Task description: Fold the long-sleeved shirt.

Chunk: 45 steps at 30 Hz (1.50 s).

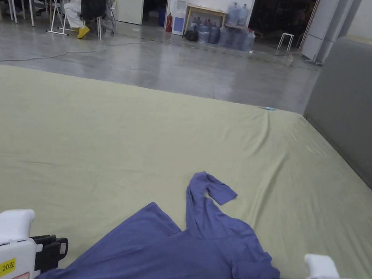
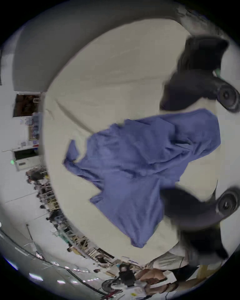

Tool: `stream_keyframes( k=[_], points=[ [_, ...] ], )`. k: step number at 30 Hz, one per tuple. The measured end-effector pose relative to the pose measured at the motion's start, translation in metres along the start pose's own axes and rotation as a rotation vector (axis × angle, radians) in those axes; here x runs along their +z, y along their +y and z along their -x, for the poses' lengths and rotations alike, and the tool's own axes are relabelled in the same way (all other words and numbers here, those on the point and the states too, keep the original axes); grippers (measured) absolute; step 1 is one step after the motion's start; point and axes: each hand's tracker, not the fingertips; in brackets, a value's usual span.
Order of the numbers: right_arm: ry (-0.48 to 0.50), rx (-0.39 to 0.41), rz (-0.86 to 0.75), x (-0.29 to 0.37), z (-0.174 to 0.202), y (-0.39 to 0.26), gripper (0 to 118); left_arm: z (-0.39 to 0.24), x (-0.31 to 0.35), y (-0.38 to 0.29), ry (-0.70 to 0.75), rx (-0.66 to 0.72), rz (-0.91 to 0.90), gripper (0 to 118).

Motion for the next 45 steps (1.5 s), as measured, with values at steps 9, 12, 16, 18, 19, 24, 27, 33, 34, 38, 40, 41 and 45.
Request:
stream_keyframes(
  k=[9, 12, 16, 18, 19, 24, 27, 33, 34, 38, 40, 41, 45],
  points=[
    [-0.081, 0.098, -0.084, 0.040, 0.021, 0.005, 0, 0.002, -0.003, -0.005, 0.026, -0.004, 0.031, 0],
    [-0.042, 0.085, -0.066, 0.033, 0.026, -0.001, 0, 0.007, -0.013, -0.010, 0.062, -0.014, 0.046, 0],
    [-0.038, 0.110, -0.046, 0.025, 0.033, -0.006, 0, 0.020, -0.050, -0.019, 0.178, -0.120, 0.177, 106],
    [-0.033, 0.121, -0.035, 0.022, 0.035, -0.009, 0, 0.030, -0.071, -0.026, 0.232, -0.107, 0.201, 105],
    [-0.033, 0.123, -0.031, 0.020, 0.036, -0.010, 0, 0.034, -0.080, -0.029, 0.254, -0.105, 0.228, 105],
    [-0.031, 0.118, -0.003, 0.011, 0.033, -0.012, 0, 0.052, -0.114, -0.046, 0.296, -0.053, 0.308, 51],
    [-0.033, 0.122, 0.017, 0.005, 0.031, -0.006, 0, 0.038, -0.104, -0.047, 0.246, -0.138, 0.253, 0],
    [-0.022, 0.136, -0.004, -0.030, 0.024, 0.063, 0, 0.016, -0.085, -0.027, 0.194, -0.154, 0.197, 0],
    [-0.015, 0.130, -0.011, -0.041, 0.022, 0.080, 0, 0.015, -0.083, -0.024, 0.186, -0.150, 0.191, 0],
    [-0.030, 0.147, 0.007, -0.102, 0.017, 0.135, 45, 0.016, -0.081, -0.020, 0.161, -0.100, 0.174, 0],
    [-0.054, 0.173, 0.081, -0.140, 0.016, 0.154, 78, 0.018, -0.082, -0.020, 0.154, -0.081, 0.173, 0],
    [-0.068, 0.172, 0.110, -0.155, 0.015, 0.160, 77, 0.018, -0.082, -0.020, 0.149, -0.076, 0.178, 0],
    [-0.086, 0.116, 0.234, -0.209, 0.008, 0.172, 77, 0.020, -0.085, -0.020, 0.160, -0.073, 0.192, 0]
  ],
)
